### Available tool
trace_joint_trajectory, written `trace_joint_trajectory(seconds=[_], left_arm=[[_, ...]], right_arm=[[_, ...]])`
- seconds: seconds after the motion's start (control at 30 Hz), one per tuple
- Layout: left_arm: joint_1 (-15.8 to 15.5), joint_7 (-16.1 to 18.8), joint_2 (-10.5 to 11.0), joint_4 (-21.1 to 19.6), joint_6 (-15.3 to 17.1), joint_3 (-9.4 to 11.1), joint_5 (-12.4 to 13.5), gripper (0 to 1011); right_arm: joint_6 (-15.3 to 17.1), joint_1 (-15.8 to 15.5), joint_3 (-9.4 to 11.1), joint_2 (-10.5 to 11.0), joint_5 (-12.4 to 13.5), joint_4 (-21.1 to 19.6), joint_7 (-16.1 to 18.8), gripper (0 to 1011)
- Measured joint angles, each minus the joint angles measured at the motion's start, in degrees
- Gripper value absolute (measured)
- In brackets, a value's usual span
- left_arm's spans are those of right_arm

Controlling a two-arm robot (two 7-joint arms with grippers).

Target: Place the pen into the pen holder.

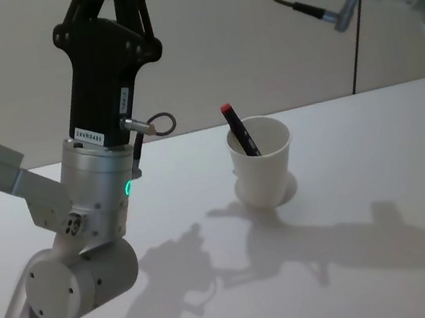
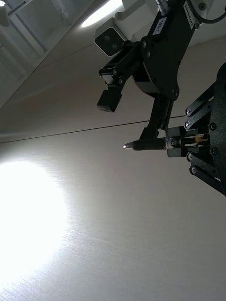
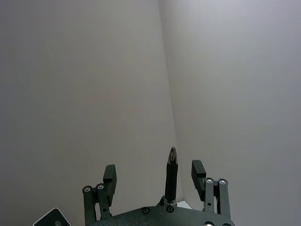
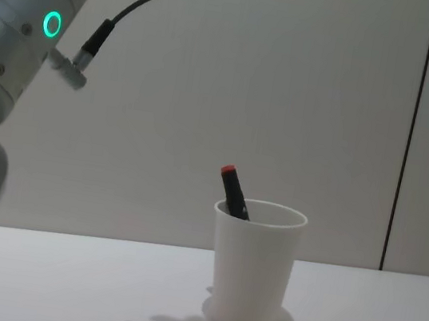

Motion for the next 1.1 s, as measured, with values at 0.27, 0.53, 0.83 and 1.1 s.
trace_joint_trajectory(seconds=[0.27, 0.53, 0.83, 1.1], left_arm=[[0.0, 0.0, 0.0, 0.0, 0.0, 0.0, 0.0, 126], [0.0, 0.0, 0.0, 0.0, 0.0, 0.0, 0.0, 126], [0.0, 0.0, 0.0, 0.0, 0.0, 0.0, 0.0, 126], [0.0, 0.0, 0.0, 0.0, 0.0, 0.0, 0.0, 126]], right_arm=[[-1.08, 0.41, -0.99, -0.3, -1.8, 0.45, -0.12, 1001], [-0.85, 0.56, -1.81, -0.5, -2.2, 0.56, -1.92, 1002], [0.23, 0.64, -2.44, -0.57, -1.77, 0.42, -3.84, 1002], [1.29, 0.87, -3.0, -0.76, -1.08, 0.37, -5.24, 1002]])
